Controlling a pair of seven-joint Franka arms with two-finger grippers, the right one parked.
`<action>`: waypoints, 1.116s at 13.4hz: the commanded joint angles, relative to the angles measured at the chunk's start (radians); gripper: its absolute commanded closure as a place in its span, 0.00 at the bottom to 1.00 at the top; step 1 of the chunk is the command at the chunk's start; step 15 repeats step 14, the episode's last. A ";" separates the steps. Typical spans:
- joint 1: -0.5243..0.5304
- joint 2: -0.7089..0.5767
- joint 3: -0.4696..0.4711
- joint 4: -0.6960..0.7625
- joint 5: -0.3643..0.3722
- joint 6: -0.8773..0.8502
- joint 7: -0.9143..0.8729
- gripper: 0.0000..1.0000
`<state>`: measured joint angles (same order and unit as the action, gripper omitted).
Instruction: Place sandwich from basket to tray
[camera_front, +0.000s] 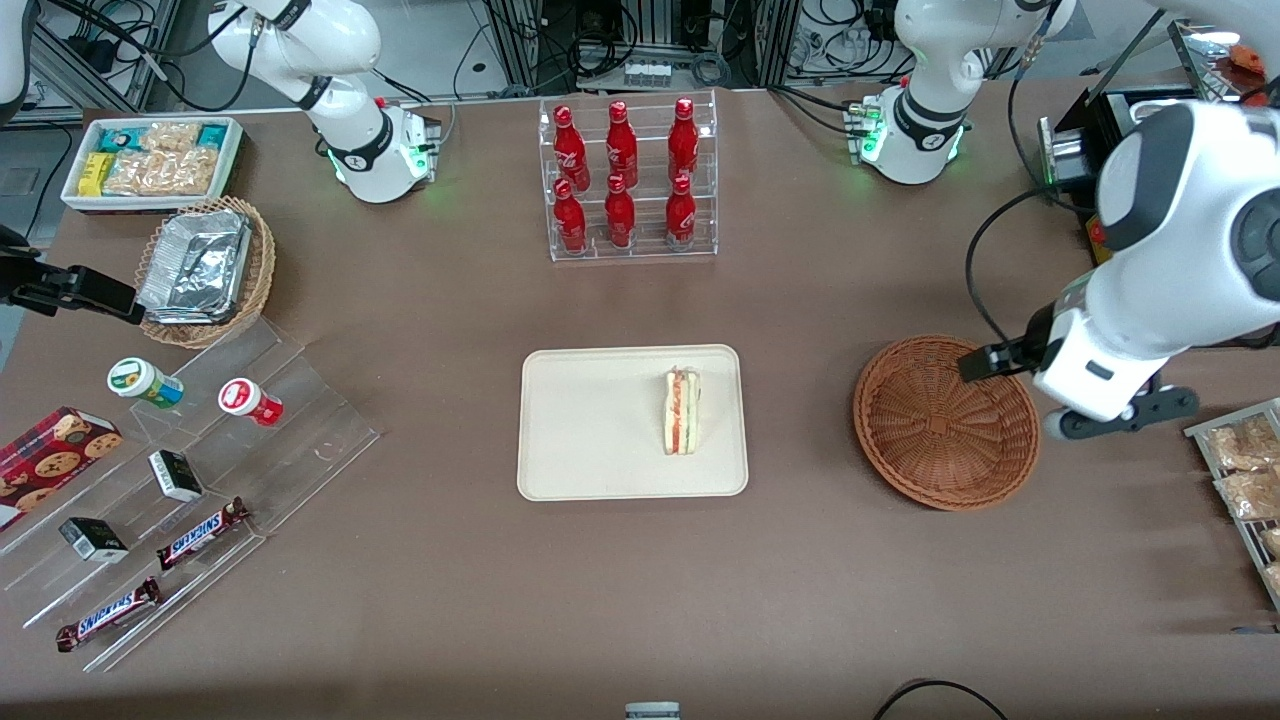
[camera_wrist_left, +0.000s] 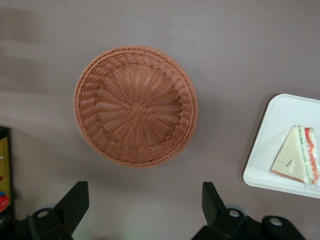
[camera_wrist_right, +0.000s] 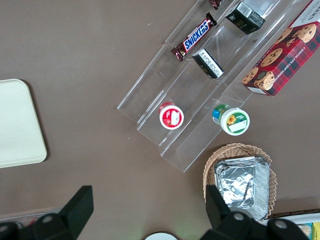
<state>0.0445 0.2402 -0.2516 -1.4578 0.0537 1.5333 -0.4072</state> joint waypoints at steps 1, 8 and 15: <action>-0.002 -0.030 0.032 0.023 -0.009 -0.096 0.126 0.00; -0.080 -0.068 0.181 0.137 -0.012 -0.303 0.289 0.00; -0.109 -0.122 0.279 0.132 -0.009 -0.348 0.395 0.00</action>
